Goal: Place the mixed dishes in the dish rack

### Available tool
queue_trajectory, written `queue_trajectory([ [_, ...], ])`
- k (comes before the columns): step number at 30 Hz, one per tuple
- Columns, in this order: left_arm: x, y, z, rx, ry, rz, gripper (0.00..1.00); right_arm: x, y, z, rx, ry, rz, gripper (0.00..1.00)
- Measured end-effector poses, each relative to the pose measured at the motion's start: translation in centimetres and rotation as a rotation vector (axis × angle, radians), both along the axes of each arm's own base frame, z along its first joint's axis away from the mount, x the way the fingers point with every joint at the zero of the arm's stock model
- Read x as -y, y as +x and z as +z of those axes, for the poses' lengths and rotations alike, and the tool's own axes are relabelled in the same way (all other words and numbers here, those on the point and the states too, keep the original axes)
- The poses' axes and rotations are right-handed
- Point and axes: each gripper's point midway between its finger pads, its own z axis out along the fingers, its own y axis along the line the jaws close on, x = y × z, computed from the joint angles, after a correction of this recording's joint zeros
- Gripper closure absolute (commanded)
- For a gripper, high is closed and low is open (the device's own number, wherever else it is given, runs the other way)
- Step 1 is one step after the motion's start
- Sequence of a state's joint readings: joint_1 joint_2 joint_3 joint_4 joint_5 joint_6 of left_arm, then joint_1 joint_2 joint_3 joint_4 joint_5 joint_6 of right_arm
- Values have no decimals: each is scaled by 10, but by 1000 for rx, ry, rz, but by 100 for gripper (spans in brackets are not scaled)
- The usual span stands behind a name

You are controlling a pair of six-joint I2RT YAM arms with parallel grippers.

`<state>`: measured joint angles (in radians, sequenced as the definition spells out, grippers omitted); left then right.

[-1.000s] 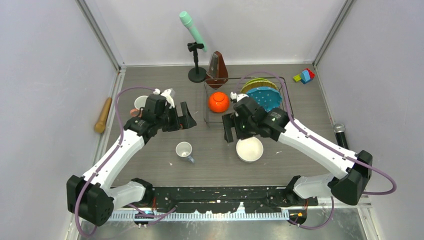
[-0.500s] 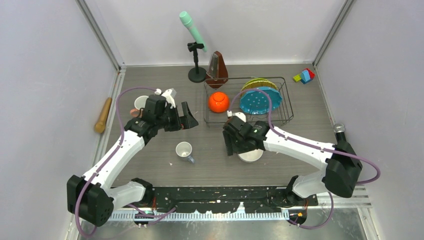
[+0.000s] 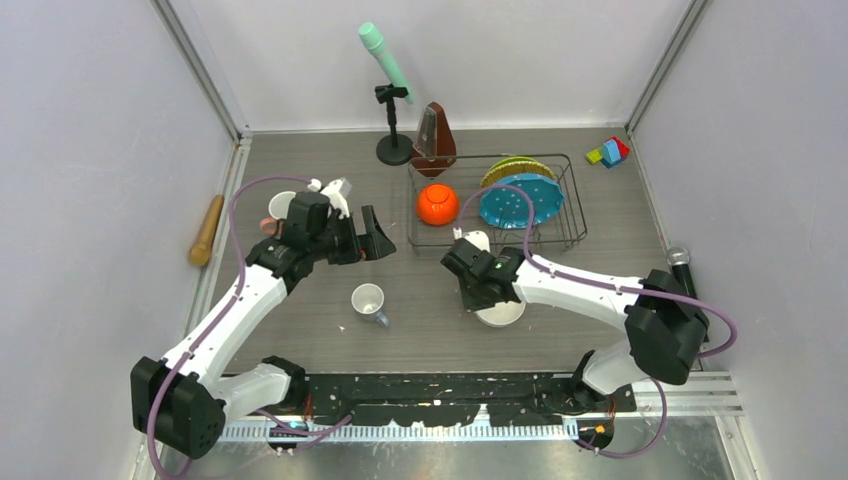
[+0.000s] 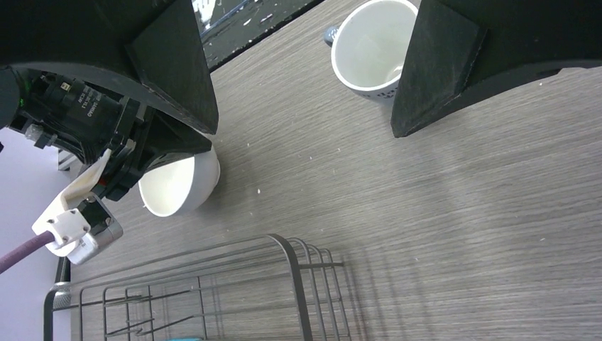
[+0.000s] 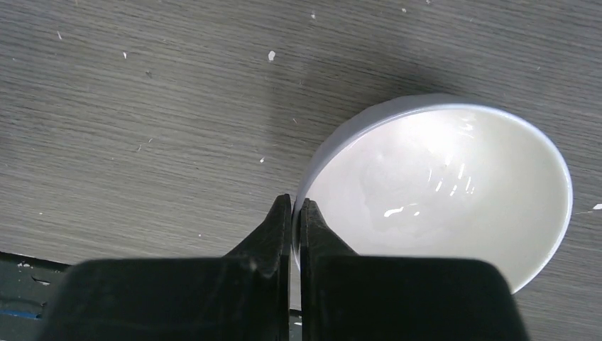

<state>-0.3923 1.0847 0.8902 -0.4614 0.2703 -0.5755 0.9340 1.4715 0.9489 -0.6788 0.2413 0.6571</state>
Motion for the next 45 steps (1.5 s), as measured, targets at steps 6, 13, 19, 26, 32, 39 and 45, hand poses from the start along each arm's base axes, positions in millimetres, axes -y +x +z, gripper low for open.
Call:
queue_trajectory([
  [6, 12, -8, 2, -20, -69, -52, 7, -3, -5, 18, 6, 62, 15, 100],
  [13, 43, -23, 7, -46, -230, -144, 6, -41, -6, 108, 144, 448, 74, 100],
  [19, 57, -31, 40, 83, -286, -205, 10, -51, 20, 158, 257, 648, -5, 100],
  [26, 58, -21, 68, 307, -326, -214, 9, -49, 67, 207, 323, 896, -161, 100],
  [32, 70, -14, 76, 453, -292, -245, 0, -64, 86, 248, 342, 1115, -202, 100],
  [39, 81, -2, 80, 580, -214, -268, 0, -80, 98, 263, 270, 1272, -238, 100],
  [45, 81, 7, 85, 645, -157, -266, 5, -88, 104, 254, 202, 1302, -270, 100],
])
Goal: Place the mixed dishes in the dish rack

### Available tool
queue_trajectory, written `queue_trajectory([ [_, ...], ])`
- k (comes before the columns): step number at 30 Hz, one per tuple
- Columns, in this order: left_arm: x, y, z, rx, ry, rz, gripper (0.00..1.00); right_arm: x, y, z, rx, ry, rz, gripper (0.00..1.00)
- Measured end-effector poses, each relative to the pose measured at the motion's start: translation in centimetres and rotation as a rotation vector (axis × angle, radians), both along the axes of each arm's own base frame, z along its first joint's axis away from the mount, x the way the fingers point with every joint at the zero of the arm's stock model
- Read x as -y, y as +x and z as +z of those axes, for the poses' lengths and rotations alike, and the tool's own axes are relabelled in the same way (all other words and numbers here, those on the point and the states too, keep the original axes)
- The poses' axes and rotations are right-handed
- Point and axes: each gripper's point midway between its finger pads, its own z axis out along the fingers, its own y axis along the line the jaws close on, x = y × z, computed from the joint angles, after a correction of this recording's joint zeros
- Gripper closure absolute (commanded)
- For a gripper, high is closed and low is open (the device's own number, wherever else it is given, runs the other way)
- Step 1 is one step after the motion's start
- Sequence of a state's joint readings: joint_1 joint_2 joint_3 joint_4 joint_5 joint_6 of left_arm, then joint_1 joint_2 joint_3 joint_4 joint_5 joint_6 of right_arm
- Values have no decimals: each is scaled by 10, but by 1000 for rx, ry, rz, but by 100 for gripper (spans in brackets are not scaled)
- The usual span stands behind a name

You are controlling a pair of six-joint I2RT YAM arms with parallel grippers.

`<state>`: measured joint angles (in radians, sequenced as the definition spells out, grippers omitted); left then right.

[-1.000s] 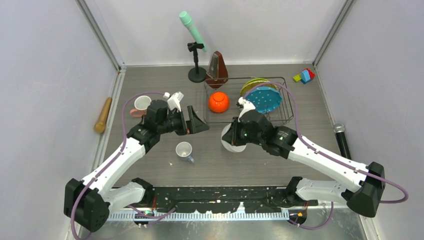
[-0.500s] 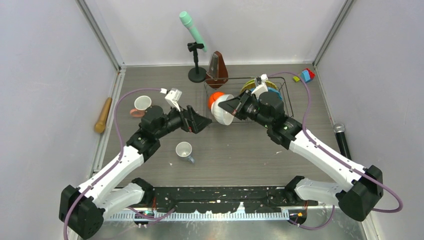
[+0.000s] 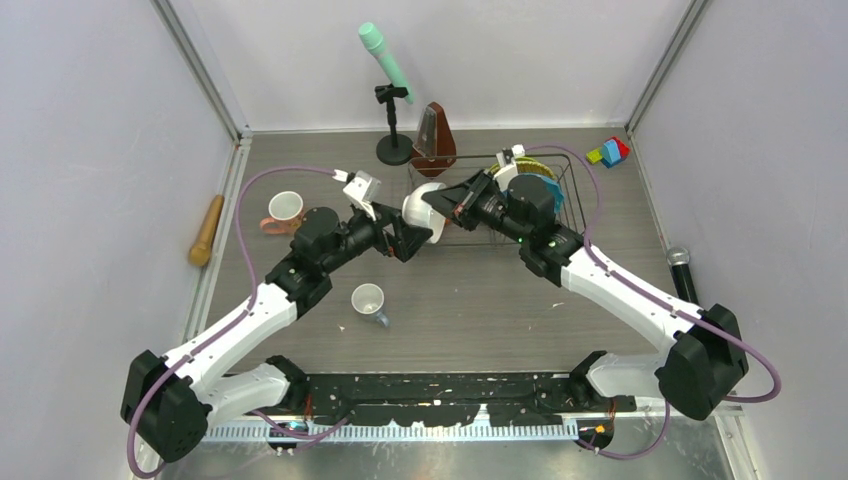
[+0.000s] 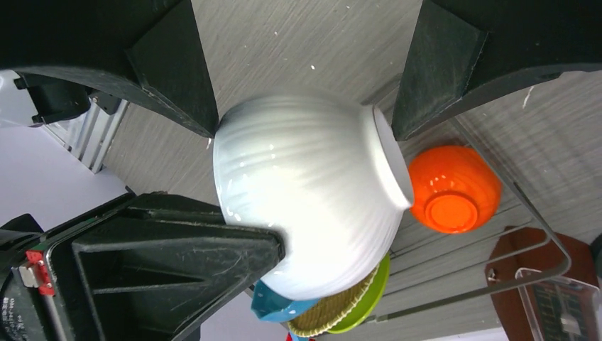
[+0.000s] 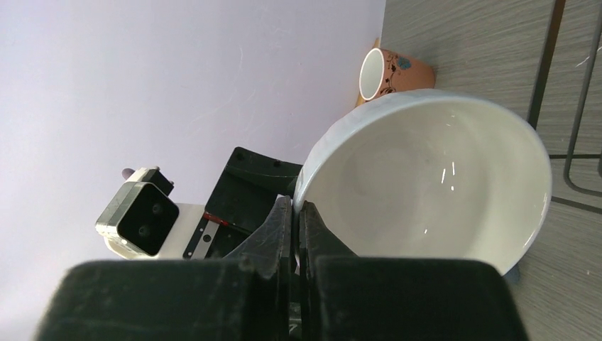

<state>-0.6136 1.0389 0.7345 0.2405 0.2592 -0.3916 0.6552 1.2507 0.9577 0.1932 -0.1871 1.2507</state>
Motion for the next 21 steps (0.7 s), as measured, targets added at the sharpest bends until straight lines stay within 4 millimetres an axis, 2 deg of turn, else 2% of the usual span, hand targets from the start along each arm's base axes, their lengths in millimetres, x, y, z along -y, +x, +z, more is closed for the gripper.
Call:
queue_trajectory([
  [1, 0, 1, 1, 11, 4, 3, 6, -2, 0, -1, -8, 7, 7, 100],
  [4, -1, 1, 2, 30, 16, -1, 18, -4, -1, -1, -21, 22, 20, 100],
  [10, 4, 2, 5, 48, 31, -28, 33, -3, 2, 1, -30, 39, 19, 100],
  [17, 4, 2, 7, 42, 45, -29, 92, -2, 3, 3, -29, 37, 16, 98],
  [19, 4, 3, 8, 41, 52, -31, 100, -2, 3, 4, -25, 37, 15, 91],
  [21, 5, 4, 9, 42, 59, -32, 100, -1, 4, 5, -23, 37, 13, 82],
])
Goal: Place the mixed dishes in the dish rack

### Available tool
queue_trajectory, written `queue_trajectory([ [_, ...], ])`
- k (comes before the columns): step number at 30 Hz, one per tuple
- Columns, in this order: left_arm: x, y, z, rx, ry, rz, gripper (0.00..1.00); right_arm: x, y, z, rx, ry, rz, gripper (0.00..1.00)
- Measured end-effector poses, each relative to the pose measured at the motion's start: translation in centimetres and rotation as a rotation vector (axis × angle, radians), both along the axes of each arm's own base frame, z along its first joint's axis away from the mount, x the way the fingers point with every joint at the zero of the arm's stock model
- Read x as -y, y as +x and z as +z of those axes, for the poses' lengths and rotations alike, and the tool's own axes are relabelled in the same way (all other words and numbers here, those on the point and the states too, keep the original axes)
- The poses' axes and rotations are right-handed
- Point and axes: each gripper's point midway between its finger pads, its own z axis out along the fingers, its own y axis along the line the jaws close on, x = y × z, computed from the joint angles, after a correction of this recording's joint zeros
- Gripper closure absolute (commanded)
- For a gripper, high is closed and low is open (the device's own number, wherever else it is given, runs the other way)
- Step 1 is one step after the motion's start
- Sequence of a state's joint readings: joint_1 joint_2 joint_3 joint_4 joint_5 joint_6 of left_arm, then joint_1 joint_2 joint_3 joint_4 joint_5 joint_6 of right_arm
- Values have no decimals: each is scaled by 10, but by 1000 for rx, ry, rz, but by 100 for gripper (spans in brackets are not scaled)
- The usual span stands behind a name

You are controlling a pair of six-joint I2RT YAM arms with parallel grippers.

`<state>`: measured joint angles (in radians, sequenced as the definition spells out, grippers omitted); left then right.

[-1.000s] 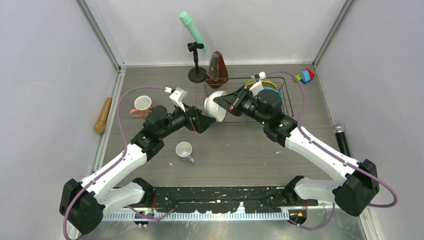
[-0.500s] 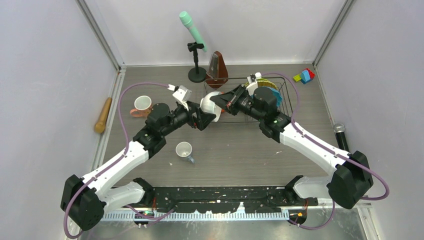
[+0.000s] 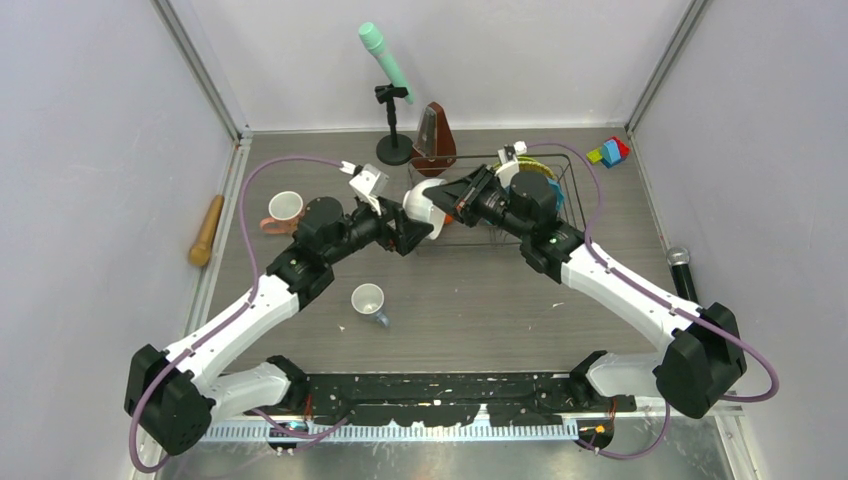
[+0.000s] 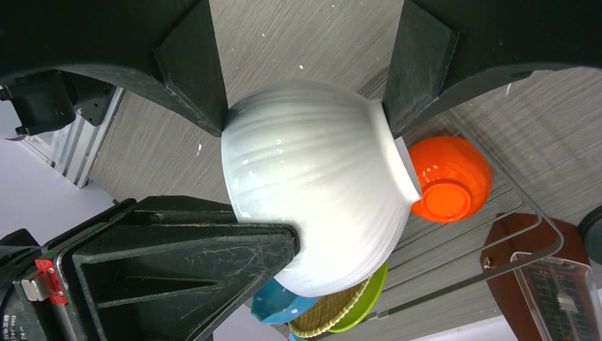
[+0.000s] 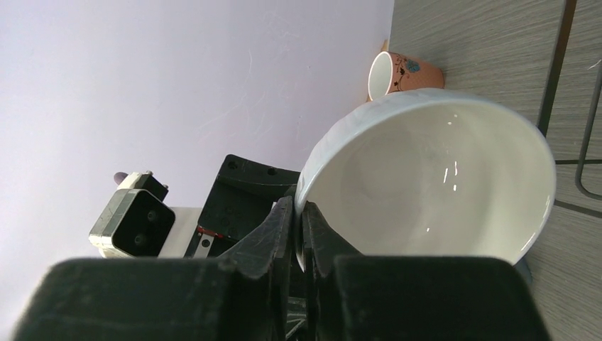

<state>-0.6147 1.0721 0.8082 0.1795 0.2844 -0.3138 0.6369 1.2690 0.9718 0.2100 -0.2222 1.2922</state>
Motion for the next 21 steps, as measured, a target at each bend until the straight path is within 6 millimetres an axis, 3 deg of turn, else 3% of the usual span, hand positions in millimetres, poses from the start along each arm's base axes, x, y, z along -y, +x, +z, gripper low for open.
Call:
queue_trajectory([
  [2, 1, 1, 0, -2, 7, -2, 100, 1, 2, 0, 1, -2, -4, 77],
  [6, 5, 6, -7, -9, 32, 1, 100, 9, 9, -1, 5, -10, -27, 52],
  [9, 10, 15, -13, -10, 73, 17, 100, 19, 18, -2, 13, -20, -52, 43],
  [12, 16, 28, -21, -3, 116, 37, 100, 34, 32, -3, 14, -24, -92, 19],
  [14, 18, 32, -27, -7, 146, 47, 100, 45, 40, -3, 17, -26, -119, 10],
  [21, 24, 53, -47, 21, 327, 77, 100, 78, 51, -16, 2, -114, -209, 7],
])
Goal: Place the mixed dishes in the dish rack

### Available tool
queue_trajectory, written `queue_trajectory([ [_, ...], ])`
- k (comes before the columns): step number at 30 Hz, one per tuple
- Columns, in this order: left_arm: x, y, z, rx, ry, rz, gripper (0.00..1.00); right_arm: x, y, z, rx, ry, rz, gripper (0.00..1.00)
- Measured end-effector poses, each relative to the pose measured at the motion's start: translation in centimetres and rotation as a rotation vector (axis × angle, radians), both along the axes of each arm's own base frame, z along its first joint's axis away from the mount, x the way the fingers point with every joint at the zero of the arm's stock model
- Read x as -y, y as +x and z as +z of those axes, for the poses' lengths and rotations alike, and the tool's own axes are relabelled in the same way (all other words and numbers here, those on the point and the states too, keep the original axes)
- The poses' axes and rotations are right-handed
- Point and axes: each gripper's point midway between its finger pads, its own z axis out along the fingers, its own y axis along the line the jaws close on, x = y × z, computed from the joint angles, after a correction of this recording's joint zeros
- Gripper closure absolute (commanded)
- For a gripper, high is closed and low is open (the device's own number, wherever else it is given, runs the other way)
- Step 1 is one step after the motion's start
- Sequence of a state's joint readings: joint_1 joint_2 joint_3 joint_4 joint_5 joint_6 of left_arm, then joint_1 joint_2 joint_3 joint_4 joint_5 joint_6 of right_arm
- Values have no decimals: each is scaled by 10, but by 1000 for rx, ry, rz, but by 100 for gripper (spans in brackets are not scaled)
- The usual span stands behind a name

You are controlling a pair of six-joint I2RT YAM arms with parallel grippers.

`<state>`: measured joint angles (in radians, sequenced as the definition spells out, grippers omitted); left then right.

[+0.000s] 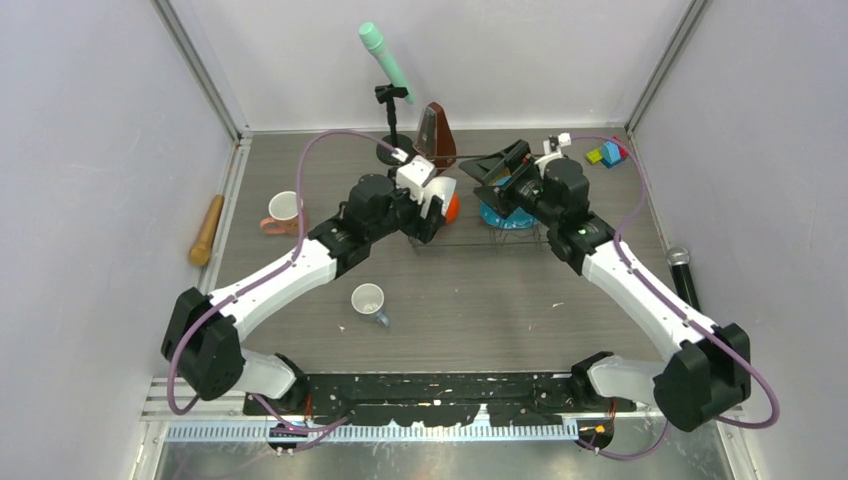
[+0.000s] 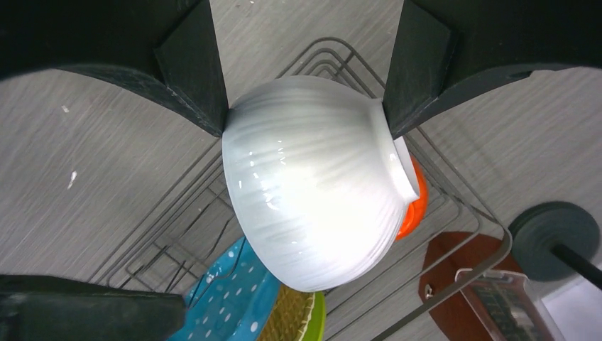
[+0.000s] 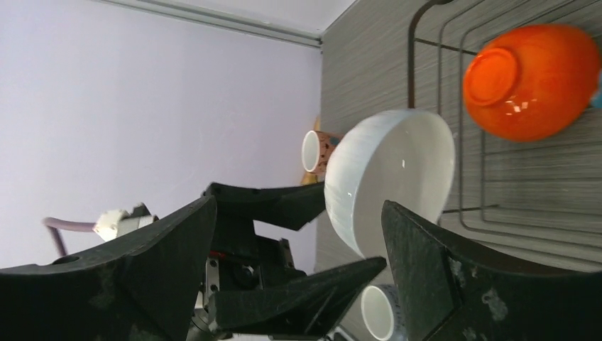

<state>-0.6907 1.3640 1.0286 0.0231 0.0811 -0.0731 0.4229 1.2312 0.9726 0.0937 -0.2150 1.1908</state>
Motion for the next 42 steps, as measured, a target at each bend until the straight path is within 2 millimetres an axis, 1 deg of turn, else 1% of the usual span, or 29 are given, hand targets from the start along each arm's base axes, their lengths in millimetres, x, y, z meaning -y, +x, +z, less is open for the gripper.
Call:
queue_trajectory([
  [2, 6, 2, 1, 14, 41, -13, 100, 10, -5, 2, 15, -42, -26, 7],
  [4, 13, 6, 2, 21, 94, -27, 100, 22, -11, 9, 41, -84, -58, 7],
  [6, 21, 11, 3, 18, 134, -32, 100, 35, -18, 22, 78, -123, -97, 7],
  [8, 29, 17, 2, 4, 173, -32, 100, 50, -25, 40, 124, -160, -148, 7],
  [10, 36, 20, -2, -26, 219, -27, 100, 64, -31, 55, 164, -190, -198, 7],
  [12, 40, 22, -8, -62, 283, -11, 100, 77, -36, 62, 183, -220, -245, 7],
  [15, 44, 24, -16, -89, 373, 15, 100, 93, -42, 61, 180, -265, -306, 8],
  [18, 46, 17, -26, -91, 462, 18, 100, 107, -46, 56, 162, -309, -355, 8],
  [24, 39, 5, -40, -104, 589, 9, 100, 124, -52, 52, 155, -362, -410, 8],
  [29, 45, 16, -45, -140, 655, 30, 100, 130, -54, 52, 155, -379, -432, 8],
  [31, 47, 18, -52, -158, 673, 38, 100, 131, -54, 52, 157, -382, -438, 8],
  [36, 41, 19, -75, -188, 745, 57, 100, 133, -55, 53, 163, -390, -445, 8],
  [42, 36, 25, -91, -182, 809, 96, 100, 135, -56, 54, 169, -392, -451, 8],
])
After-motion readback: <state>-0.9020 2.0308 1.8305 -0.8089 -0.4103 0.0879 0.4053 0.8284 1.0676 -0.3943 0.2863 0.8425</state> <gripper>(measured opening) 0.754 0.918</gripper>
